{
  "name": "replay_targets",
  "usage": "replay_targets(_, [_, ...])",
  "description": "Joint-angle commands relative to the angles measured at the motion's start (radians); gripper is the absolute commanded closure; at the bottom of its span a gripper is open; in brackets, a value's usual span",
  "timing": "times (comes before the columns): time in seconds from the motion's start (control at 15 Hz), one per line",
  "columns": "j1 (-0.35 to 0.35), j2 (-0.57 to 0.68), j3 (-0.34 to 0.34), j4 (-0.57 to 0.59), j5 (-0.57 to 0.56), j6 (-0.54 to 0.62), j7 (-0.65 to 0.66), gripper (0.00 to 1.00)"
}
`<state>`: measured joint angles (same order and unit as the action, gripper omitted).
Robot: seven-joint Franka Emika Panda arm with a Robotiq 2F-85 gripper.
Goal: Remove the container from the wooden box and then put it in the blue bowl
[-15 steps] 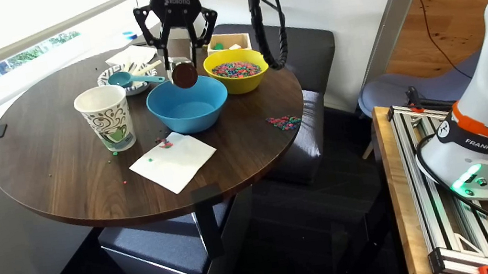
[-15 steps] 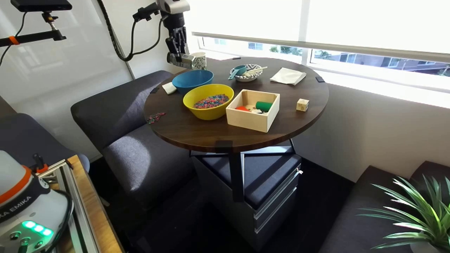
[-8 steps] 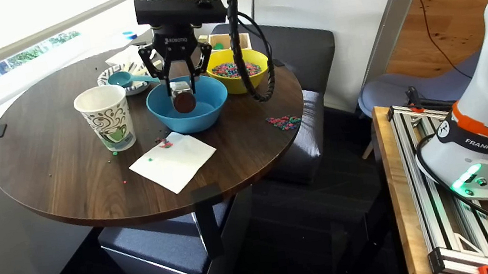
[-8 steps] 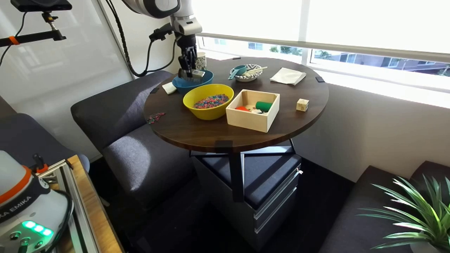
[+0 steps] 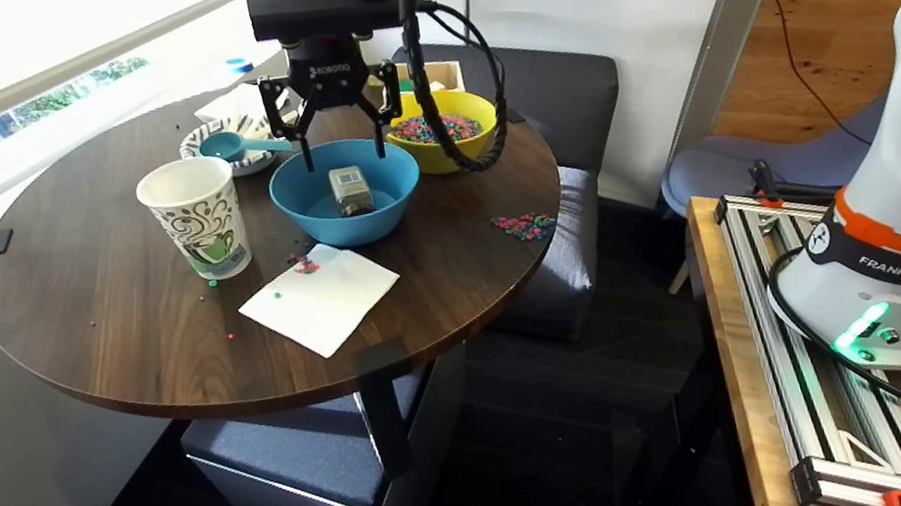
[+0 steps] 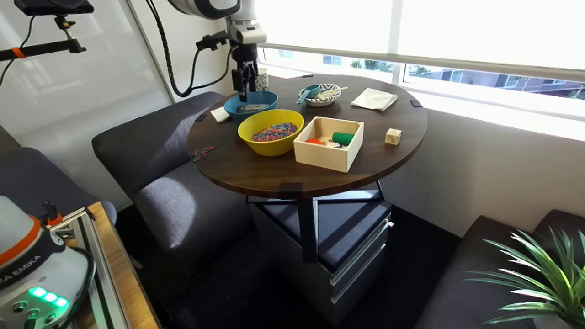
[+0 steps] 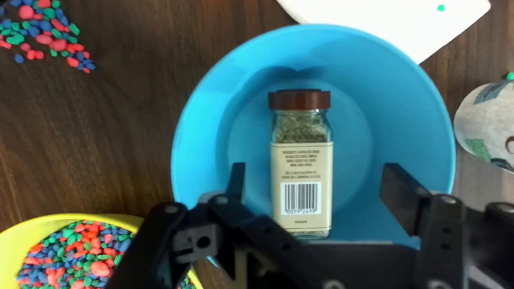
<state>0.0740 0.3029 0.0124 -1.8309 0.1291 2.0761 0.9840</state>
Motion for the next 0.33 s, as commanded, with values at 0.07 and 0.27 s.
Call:
replay_targets(0.07, [-0.055,-0.138,0.003,-0.067,0.160,0.031,-0.175,0.00])
replay_targets(0.27, [-0.029,-0.079,-0.010,0.000,0.098,-0.003,-0.107,0.00])
